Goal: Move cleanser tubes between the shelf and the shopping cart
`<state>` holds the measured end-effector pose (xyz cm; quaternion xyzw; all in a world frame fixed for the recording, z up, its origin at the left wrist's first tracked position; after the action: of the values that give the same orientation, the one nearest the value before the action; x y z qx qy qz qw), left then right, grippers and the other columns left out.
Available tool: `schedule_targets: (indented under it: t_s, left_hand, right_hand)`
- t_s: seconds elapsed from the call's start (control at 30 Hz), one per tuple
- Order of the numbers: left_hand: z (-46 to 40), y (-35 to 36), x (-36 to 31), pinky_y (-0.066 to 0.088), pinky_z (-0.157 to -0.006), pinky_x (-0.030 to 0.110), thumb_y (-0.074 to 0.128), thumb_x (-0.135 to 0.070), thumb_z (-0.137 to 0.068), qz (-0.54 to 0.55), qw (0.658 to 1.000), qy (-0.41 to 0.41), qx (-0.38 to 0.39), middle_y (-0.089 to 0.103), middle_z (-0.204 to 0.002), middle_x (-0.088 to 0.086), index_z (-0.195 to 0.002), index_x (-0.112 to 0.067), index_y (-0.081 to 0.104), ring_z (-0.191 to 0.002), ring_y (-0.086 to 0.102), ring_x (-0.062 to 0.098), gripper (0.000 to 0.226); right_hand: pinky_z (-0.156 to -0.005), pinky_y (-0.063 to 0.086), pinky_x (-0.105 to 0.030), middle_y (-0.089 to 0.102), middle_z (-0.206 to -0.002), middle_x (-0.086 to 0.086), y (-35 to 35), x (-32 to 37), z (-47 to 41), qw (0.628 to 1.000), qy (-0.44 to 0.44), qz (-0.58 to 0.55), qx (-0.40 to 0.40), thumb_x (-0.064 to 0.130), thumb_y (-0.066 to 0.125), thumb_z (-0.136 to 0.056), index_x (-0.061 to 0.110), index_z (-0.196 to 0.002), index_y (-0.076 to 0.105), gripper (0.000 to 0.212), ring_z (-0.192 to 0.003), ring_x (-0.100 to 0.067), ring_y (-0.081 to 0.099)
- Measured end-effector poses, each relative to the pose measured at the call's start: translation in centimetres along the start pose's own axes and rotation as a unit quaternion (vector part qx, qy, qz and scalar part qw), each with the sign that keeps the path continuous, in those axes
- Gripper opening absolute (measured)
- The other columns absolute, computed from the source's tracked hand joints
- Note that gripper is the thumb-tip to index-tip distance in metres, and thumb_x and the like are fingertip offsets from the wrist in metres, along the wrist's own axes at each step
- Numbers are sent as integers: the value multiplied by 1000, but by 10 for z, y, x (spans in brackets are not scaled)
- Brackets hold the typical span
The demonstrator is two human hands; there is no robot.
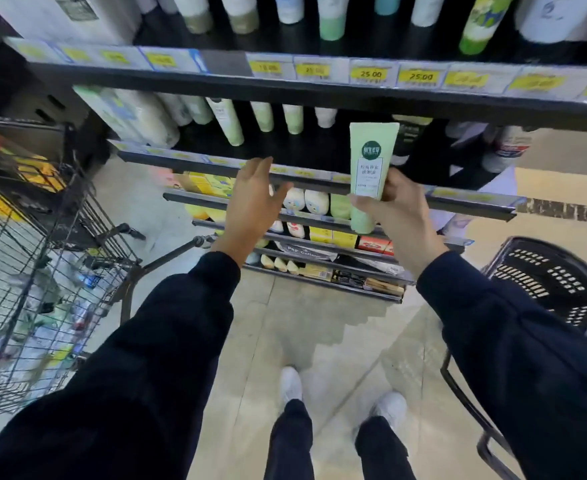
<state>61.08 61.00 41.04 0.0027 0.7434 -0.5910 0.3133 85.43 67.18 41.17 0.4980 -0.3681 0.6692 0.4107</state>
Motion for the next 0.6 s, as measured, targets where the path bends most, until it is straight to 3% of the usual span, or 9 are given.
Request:
schedule_targets:
  t_s: [0.1,0.27,0.5,0.6]
  left_hand:
    - [-21,-10,42,33,-116,39,64,-37,-101,-29,999,26,8,47,-150,17,-151,-2,43,-142,39,33,65]
    - [-62,-14,88,35,-114,43,68,-37,-97,-58,996,66,18,53,-141,18,-144,-1,49,-133,45,37,62]
    - [-104,1,128,20,-125,45,74,-40,-92,-69,992,101,43,61,-135,19,-140,0,56,-130,53,36,65]
    - [-113,8,139,29,-121,46,78,-44,-86,-98,987,126,30,71,-119,16,-123,-2,68,-117,62,34,56]
  right_hand:
    - [-80,57,-18,75,-115,12,42,12,-16,1000,-23,14,-10,17,83,-87,21,-125,65,42,-102,0,71]
    - [-74,55,-14,74,-109,12,100,28,-45,996,-53,61,-41,19,85,-86,20,-119,66,39,-93,5,69]
    - [-93,59,-35,73,-117,11,144,34,-79,986,-88,119,-78,26,84,-83,24,-120,66,41,-110,-7,67]
    - [-95,59,-37,72,-117,10,153,34,-94,980,-96,147,-88,27,85,-83,26,-118,65,41,-110,-10,67]
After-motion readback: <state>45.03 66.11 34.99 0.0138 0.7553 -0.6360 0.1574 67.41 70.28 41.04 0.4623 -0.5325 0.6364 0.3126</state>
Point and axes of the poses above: each hand's wrist, its own z-axis away from the middle knuckle, its own y-axis out of the palm, x = y × z, the point moved 8 cm from there along -z, towards the middle knuckle
